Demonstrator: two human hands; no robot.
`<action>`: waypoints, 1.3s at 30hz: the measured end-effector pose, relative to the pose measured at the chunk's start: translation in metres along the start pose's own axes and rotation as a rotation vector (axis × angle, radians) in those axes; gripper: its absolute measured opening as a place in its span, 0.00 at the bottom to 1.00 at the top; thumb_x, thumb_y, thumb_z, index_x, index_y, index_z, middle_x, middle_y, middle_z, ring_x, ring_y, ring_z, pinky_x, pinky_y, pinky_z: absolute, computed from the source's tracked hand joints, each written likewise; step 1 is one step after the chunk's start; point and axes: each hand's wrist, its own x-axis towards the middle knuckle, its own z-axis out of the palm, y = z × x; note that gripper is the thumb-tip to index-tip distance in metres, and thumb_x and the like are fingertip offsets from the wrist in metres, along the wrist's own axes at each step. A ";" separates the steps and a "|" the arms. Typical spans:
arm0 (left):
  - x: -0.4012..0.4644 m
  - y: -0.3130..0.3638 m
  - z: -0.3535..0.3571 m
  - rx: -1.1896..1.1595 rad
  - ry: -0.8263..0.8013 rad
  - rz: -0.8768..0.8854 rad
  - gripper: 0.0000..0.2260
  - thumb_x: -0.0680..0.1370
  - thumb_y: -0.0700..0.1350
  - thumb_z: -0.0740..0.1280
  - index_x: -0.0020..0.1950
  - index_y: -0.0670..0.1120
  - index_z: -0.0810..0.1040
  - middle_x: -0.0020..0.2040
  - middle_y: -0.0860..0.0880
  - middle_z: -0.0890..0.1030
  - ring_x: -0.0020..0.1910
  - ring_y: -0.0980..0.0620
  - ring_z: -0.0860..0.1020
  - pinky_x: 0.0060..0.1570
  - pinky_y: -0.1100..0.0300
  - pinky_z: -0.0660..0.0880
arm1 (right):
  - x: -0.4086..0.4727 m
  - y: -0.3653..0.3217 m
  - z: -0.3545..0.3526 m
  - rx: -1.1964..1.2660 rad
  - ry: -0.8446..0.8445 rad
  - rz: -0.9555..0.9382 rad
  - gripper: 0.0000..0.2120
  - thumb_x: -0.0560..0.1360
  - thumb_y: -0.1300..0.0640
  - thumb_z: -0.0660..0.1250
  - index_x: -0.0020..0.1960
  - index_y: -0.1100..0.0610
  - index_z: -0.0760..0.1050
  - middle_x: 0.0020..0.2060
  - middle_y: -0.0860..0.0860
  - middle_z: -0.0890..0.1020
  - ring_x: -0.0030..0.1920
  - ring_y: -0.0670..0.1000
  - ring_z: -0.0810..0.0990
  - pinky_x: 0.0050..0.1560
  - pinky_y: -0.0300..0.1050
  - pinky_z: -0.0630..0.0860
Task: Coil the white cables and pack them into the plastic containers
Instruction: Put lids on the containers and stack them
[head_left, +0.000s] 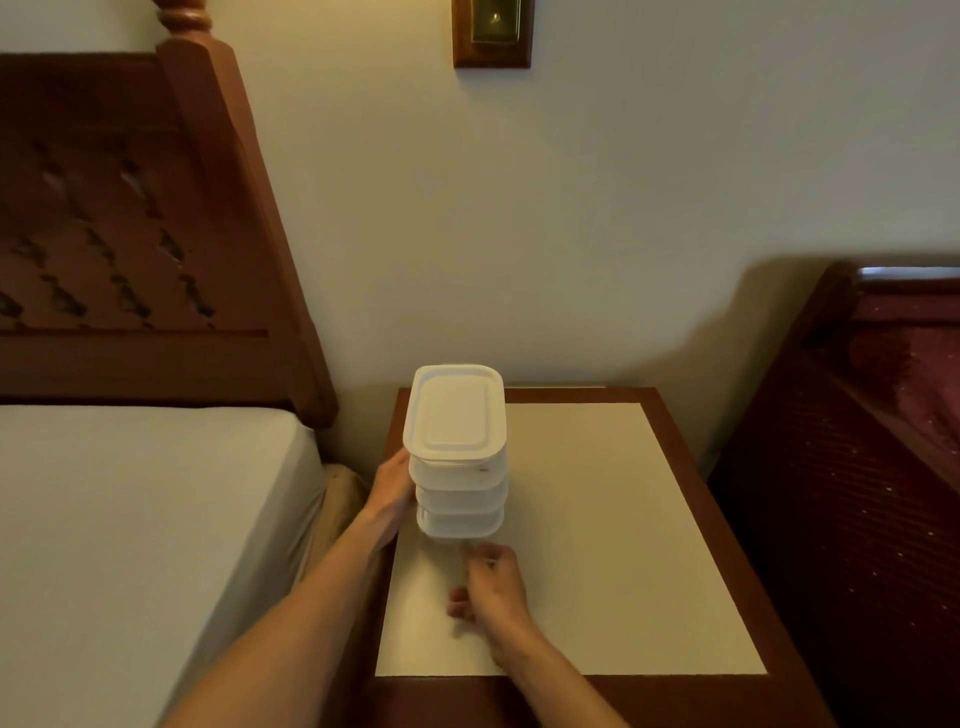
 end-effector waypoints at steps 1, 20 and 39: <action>0.001 -0.001 0.004 -0.075 0.015 -0.037 0.08 0.82 0.44 0.59 0.56 0.46 0.76 0.48 0.45 0.78 0.45 0.50 0.77 0.49 0.53 0.77 | 0.002 -0.005 0.001 -0.005 -0.034 -0.003 0.10 0.80 0.47 0.61 0.55 0.52 0.68 0.39 0.57 0.79 0.30 0.51 0.78 0.32 0.45 0.78; -0.008 -0.061 -0.008 -0.024 0.359 0.166 0.22 0.73 0.57 0.69 0.66 0.53 0.77 0.55 0.50 0.83 0.54 0.47 0.80 0.58 0.43 0.77 | 0.097 -0.057 -0.030 -0.059 0.152 -0.235 0.07 0.78 0.60 0.65 0.55 0.55 0.78 0.50 0.52 0.82 0.45 0.54 0.83 0.45 0.52 0.84; 0.125 -0.018 0.003 -0.069 0.460 0.095 0.20 0.69 0.52 0.78 0.59 0.50 0.82 0.48 0.49 0.85 0.52 0.39 0.82 0.55 0.43 0.79 | 0.200 -0.152 -0.008 -0.203 0.248 -0.148 0.16 0.81 0.49 0.62 0.64 0.54 0.77 0.53 0.56 0.80 0.38 0.52 0.74 0.40 0.52 0.83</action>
